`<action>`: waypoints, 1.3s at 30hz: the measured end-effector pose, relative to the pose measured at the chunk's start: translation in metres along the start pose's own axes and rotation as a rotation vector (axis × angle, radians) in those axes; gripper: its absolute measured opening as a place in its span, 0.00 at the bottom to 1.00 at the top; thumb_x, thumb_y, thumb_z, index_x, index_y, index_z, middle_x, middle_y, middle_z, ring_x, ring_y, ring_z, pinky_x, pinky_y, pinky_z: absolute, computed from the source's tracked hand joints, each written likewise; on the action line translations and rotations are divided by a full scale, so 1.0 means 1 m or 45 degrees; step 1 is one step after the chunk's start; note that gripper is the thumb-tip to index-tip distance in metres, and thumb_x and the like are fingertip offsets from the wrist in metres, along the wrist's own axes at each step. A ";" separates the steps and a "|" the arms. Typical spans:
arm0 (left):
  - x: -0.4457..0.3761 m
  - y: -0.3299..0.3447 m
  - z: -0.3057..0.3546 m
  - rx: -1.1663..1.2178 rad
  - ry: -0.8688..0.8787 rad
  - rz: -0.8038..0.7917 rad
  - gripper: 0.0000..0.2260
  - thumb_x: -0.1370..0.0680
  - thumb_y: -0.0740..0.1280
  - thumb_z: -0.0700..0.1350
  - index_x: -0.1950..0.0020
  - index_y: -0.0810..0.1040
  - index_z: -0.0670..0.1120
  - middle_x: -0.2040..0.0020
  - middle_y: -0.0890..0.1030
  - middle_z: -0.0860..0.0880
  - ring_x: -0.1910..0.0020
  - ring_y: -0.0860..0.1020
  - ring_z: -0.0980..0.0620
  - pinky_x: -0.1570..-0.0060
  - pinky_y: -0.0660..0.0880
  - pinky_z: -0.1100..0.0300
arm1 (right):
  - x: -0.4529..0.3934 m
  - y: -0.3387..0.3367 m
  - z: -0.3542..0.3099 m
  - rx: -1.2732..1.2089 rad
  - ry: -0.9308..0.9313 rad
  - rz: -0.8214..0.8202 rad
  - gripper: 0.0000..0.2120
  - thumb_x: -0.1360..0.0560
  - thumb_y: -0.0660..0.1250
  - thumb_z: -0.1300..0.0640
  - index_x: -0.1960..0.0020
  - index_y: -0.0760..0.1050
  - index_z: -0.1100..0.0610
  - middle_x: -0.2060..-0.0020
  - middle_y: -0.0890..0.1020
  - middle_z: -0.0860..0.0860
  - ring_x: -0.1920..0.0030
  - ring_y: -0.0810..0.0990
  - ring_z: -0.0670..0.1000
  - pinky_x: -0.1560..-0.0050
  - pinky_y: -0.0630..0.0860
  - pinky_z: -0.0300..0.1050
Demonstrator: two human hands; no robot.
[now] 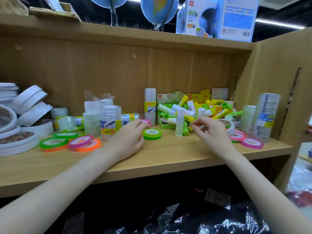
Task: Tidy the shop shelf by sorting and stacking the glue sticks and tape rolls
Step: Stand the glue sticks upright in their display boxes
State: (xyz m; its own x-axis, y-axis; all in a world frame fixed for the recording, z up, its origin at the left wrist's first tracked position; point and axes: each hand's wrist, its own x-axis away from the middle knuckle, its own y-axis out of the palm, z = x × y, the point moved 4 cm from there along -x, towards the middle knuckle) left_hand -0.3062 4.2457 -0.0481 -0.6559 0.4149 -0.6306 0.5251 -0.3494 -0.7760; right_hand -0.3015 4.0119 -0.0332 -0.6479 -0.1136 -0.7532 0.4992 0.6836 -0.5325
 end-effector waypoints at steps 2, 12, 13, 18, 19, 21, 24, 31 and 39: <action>-0.009 0.006 0.014 0.022 0.063 0.025 0.16 0.24 0.61 0.36 0.37 0.73 0.43 0.43 0.74 0.46 0.43 0.72 0.47 0.44 0.69 0.55 | 0.007 -0.029 0.021 0.210 0.044 0.165 0.03 0.29 0.68 0.66 0.57 0.80 0.62 0.59 0.82 0.58 0.56 0.77 0.58 0.51 0.71 0.46; -0.073 0.044 0.113 0.247 0.123 0.196 0.22 0.26 0.61 0.36 0.31 0.68 0.45 0.37 0.69 0.44 0.38 0.68 0.46 0.44 0.72 0.50 | 0.011 -0.048 0.081 0.520 0.342 -0.355 0.20 0.28 0.70 0.54 0.37 0.73 0.56 0.36 0.65 0.60 0.36 0.70 0.59 0.35 0.67 0.49; -0.078 0.049 0.119 0.208 0.137 0.200 0.22 0.26 0.62 0.36 0.31 0.69 0.45 0.37 0.69 0.44 0.37 0.68 0.45 0.43 0.72 0.50 | 0.009 -0.048 0.081 0.514 0.327 -0.342 0.20 0.28 0.70 0.55 0.38 0.73 0.57 0.36 0.65 0.60 0.36 0.70 0.59 0.36 0.67 0.49; -0.096 0.060 0.122 -0.013 0.211 0.365 0.19 0.35 0.66 0.41 0.43 0.77 0.46 0.47 0.79 0.44 0.51 0.79 0.42 0.56 0.77 0.51 | -0.006 -0.061 0.077 0.386 0.195 -0.182 0.14 0.31 0.71 0.64 0.45 0.78 0.61 0.41 0.69 0.61 0.37 0.70 0.57 0.42 0.66 0.40; -0.100 0.064 0.120 -0.055 0.204 0.350 0.20 0.36 0.66 0.42 0.44 0.77 0.47 0.47 0.80 0.45 0.50 0.79 0.42 0.56 0.77 0.50 | -0.011 -0.065 0.076 0.399 0.169 -0.170 0.13 0.31 0.71 0.65 0.47 0.78 0.61 0.41 0.69 0.60 0.39 0.71 0.56 0.45 0.65 0.38; -0.104 0.073 0.117 -0.202 0.208 0.291 0.21 0.37 0.69 0.44 0.44 0.79 0.49 0.44 0.80 0.46 0.46 0.79 0.43 0.52 0.77 0.49 | -0.021 -0.070 0.075 0.472 0.114 -0.214 0.12 0.31 0.69 0.66 0.48 0.78 0.61 0.40 0.67 0.59 0.42 0.73 0.57 0.45 0.67 0.38; -0.107 0.086 0.115 -0.370 0.250 0.182 0.25 0.41 0.78 0.47 0.45 0.81 0.51 0.39 0.79 0.48 0.41 0.77 0.44 0.46 0.74 0.47 | -0.035 -0.078 0.075 0.590 0.000 -0.233 0.09 0.29 0.66 0.68 0.50 0.76 0.63 0.40 0.66 0.59 0.46 0.74 0.58 0.45 0.71 0.45; -0.111 0.091 0.119 -0.295 0.309 0.241 0.31 0.44 0.78 0.41 0.44 0.72 0.52 0.38 0.78 0.45 0.39 0.76 0.41 0.48 0.75 0.46 | -0.053 -0.084 0.068 0.940 -0.143 -0.303 0.08 0.25 0.60 0.67 0.47 0.73 0.65 0.38 0.64 0.59 0.40 0.67 0.58 0.49 0.65 0.43; -0.108 0.090 0.118 -0.286 0.325 0.267 0.23 0.43 0.77 0.44 0.49 0.81 0.51 0.40 0.79 0.49 0.40 0.77 0.45 0.49 0.76 0.53 | -0.050 -0.073 0.054 1.328 -0.371 -0.569 0.15 0.31 0.60 0.75 0.47 0.70 0.63 0.39 0.62 0.59 0.43 0.68 0.57 0.54 0.77 0.49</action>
State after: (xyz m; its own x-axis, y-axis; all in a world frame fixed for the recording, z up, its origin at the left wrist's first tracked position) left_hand -0.2523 4.0709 -0.0485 -0.3808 0.5591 -0.7365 0.7574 -0.2683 -0.5953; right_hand -0.2740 3.9285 0.0224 -0.7966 -0.4473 -0.4067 0.5780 -0.3665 -0.7291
